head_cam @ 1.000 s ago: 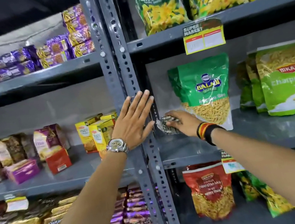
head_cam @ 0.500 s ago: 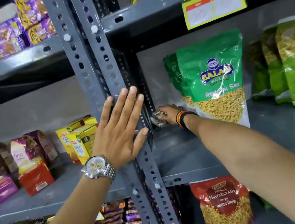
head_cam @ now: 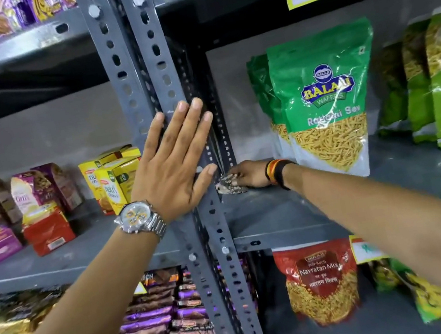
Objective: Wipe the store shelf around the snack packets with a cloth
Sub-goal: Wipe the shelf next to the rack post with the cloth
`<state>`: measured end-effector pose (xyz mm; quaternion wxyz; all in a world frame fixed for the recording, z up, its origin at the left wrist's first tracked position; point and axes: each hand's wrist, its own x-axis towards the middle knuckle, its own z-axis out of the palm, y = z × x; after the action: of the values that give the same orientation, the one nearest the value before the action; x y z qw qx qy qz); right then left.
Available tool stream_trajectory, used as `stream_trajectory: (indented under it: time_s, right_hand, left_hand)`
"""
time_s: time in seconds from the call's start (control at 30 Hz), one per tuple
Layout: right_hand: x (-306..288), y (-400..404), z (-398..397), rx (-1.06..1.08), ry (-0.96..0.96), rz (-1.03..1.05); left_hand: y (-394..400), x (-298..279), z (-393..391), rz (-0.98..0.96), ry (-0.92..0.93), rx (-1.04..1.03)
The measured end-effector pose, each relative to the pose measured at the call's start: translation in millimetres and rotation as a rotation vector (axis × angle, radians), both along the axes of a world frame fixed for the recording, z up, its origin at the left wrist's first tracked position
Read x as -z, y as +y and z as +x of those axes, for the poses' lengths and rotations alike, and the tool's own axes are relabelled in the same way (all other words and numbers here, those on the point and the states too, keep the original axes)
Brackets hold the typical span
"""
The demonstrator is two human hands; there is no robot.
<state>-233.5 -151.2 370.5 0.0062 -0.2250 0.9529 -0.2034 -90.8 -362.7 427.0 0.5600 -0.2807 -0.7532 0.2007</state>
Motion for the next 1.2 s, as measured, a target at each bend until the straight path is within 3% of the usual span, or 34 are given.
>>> stream_trajectory:
  time_s: [0.1, 0.2, 0.33, 0.57, 0.73, 0.87, 1.03, 1.2]
  right_hand:
    - [-8, 8, 33, -0.103, -0.072, -0.055]
    - [-17, 13, 25, -0.003, 0.015, -0.199]
    - [-6, 8, 7, 0.142, 0.008, -0.065]
    - [-4, 5, 70, -0.206, -0.099, -0.041]
    - [-21, 0, 71, -0.164, -0.028, -0.173]
    - [-6, -17, 75, -0.165, -0.05, -0.067]
    - [-9, 18, 118, -0.24, -0.101, -0.032]
    - [-30, 26, 97, -0.137, -0.006, -0.179]
  left_hand:
    - [2, 0, 2, 0.004, -0.021, 0.0]
    - [1, -1, 1, 0.003, -0.025, 0.0]
    - [0, 0, 0, 0.001, -0.027, 0.002]
    - [2, -1, 4, 0.009, -0.037, -0.004]
    - [3, -1, 3, 0.008, -0.044, -0.004]
    - [2, 0, 4, 0.005, -0.04, -0.018]
    - [6, 0, 9, 0.03, -0.083, -0.053]
    - [17, 9, 8, 0.142, -0.091, -0.041]
